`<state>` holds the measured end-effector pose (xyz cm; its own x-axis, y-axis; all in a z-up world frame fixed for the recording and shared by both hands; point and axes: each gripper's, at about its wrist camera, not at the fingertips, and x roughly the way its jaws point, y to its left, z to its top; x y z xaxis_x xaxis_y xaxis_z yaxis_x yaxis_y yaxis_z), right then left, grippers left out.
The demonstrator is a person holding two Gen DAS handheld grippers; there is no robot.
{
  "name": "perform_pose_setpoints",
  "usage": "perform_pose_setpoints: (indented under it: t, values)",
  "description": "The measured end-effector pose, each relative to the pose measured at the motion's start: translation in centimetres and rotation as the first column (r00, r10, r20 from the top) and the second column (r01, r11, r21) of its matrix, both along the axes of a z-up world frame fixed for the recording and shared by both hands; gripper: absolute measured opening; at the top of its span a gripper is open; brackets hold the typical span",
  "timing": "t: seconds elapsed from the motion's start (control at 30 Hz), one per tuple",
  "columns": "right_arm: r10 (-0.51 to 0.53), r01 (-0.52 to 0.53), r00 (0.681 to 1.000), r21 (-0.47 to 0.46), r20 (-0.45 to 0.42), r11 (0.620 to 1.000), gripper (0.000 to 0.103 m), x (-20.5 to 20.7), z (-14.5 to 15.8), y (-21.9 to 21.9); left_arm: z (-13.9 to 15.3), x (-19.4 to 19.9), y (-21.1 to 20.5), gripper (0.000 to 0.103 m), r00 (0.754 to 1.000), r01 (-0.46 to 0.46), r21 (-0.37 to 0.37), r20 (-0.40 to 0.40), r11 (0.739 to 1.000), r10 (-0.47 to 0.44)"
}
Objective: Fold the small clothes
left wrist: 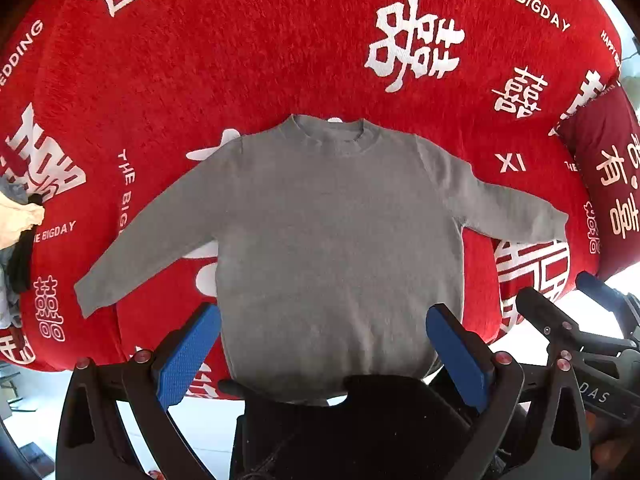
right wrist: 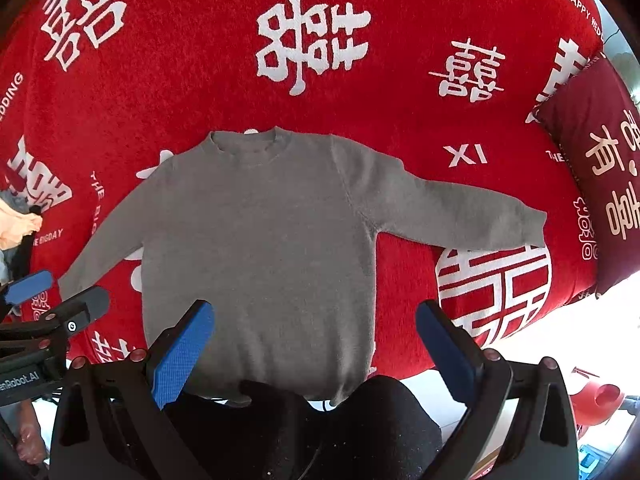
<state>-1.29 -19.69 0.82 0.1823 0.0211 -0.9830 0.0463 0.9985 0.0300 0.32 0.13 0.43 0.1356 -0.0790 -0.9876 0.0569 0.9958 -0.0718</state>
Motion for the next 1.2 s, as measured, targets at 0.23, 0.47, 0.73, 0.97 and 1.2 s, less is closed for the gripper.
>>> perform_pose_setpoints:
  t: [0.23, 0.47, 0.73, 0.97, 1.2]
  values:
    - [0.008, -0.008, 1.0, -0.001, 0.003, 1.0, 0.101, 0.2, -0.1, 0.1, 0.2, 0.0, 0.2, 0.103, 1.0, -0.013, 0.003, 0.013, 1.0, 0.013]
    - [0.011, -0.011, 1.0, -0.009, -0.007, 1.0, 0.101, 0.3, -0.2, 0.4, 0.3, -0.1, 0.8, 0.103, 0.999, -0.035, -0.011, 0.019, 0.999, 0.035]
    - [0.01, -0.01, 1.0, -0.011, -0.006, 1.0, 0.101, 0.3, -0.2, 0.4, 0.3, -0.1, 0.7, 0.103, 0.999, -0.032, -0.003, 0.031, 0.999, 0.032]
    - [0.013, -0.014, 1.0, -0.015, -0.028, 1.0, 0.101, 0.2, -0.7, 0.2, 0.0, -0.3, 1.0, 0.103, 0.998, -0.041, 0.009, 0.042, 0.999, 0.041]
    - [0.013, -0.013, 1.0, -0.007, -0.026, 1.0, 0.101, 0.1, -0.9, 0.2, -0.2, -0.4, 1.6, 0.103, 0.996, -0.059, 0.029, 0.061, 0.998, 0.057]
